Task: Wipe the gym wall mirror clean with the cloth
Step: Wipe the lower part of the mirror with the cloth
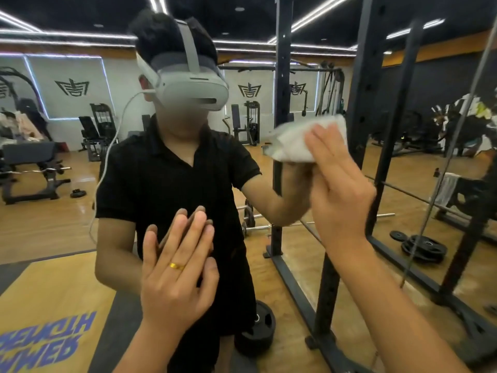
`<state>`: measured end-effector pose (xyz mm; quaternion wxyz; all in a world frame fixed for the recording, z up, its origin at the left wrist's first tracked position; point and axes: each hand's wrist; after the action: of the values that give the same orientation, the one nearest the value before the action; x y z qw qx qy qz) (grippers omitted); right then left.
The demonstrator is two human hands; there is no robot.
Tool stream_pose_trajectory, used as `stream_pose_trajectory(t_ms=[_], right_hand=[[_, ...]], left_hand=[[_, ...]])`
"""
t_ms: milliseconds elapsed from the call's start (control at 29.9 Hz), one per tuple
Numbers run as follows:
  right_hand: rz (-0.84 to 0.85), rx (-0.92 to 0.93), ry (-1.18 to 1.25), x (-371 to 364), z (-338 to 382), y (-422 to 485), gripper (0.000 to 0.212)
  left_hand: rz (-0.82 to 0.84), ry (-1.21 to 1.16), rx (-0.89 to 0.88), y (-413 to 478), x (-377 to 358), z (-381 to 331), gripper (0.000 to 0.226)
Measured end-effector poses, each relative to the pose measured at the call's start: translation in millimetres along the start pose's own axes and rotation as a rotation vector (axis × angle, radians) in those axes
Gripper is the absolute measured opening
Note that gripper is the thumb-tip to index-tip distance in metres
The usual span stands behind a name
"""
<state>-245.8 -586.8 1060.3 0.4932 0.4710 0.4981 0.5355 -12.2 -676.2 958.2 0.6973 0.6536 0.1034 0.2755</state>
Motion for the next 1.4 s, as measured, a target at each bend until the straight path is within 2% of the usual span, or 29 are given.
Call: stream_pose_trajectory(t_ms=[67, 167, 267, 401, 468, 568, 669, 769, 936, 1204, 1304, 1404], right_hand=[[0.029, -0.094, -0.012, 6.6, -4.8, -52.5, 0.035], [0.084, 0.022, -0.058, 2.2, 8.7, -117.1, 0.034], [0.035, 0.095, -0.028, -0.4, -3.7, -94.3, 0.034], [-0.093, -0.044, 0.019, -3.0, -16.7, -14.5, 0.031], [-0.133, -0.108, 0.055, -5.9, -12.4, 3.9, 0.037], [-0.113, -0.124, 0.06, -10.0, 2.0, -29.0, 0.033], [-0.042, -0.055, 0.049, -6.5, 11.1, -83.7, 0.027], [-0.055, 0.032, -0.016, -1.8, -9.2, -68.3, 0.027], [-0.153, -0.116, 0.004, 2.4, -35.1, -12.2, 0.031], [-0.067, -0.388, 0.072, 9.2, -3.6, -107.2, 0.035], [-0.054, -0.42, 0.055, 11.5, -5.5, -103.9, 0.039], [-0.114, -0.435, 0.059, 12.7, -23.5, -69.4, 0.042]], left_hand=[[-0.02, -0.015, 0.019, 1.1, -1.2, -1.6, 0.035], [-0.04, -0.004, 0.026, 1.4, -2.4, -4.2, 0.034], [-0.031, 0.025, 0.007, 1.3, -3.0, -2.5, 0.034], [-0.03, 0.059, -0.001, -0.2, -6.0, -1.7, 0.034], [-0.023, 0.06, -0.002, -1.2, -6.0, -2.2, 0.034], [-0.019, 0.072, -0.016, -1.0, -5.5, -1.4, 0.034], [-0.023, 0.072, -0.023, -0.9, -6.3, -1.9, 0.035], [-0.026, 0.067, -0.028, -0.2, -6.9, -1.6, 0.036], [-0.025, 0.05, -0.031, -1.5, -6.9, -1.2, 0.036], [-0.033, 0.006, 0.003, -0.9, -7.3, -1.8, 0.038], [-0.071, -0.07, 0.078, 2.3, -10.3, -16.4, 0.036], [-0.145, -0.163, 0.039, 16.6, -24.4, -50.2, 0.035]])
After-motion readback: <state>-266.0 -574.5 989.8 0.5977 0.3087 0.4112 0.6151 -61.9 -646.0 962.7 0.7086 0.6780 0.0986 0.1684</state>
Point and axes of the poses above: each hand's wrist, its own y-axis towards the middle knuckle, its own x-axis out of the back of the hand, z = x × y, and after that the axes turned 6 degrees about -y, right-handed
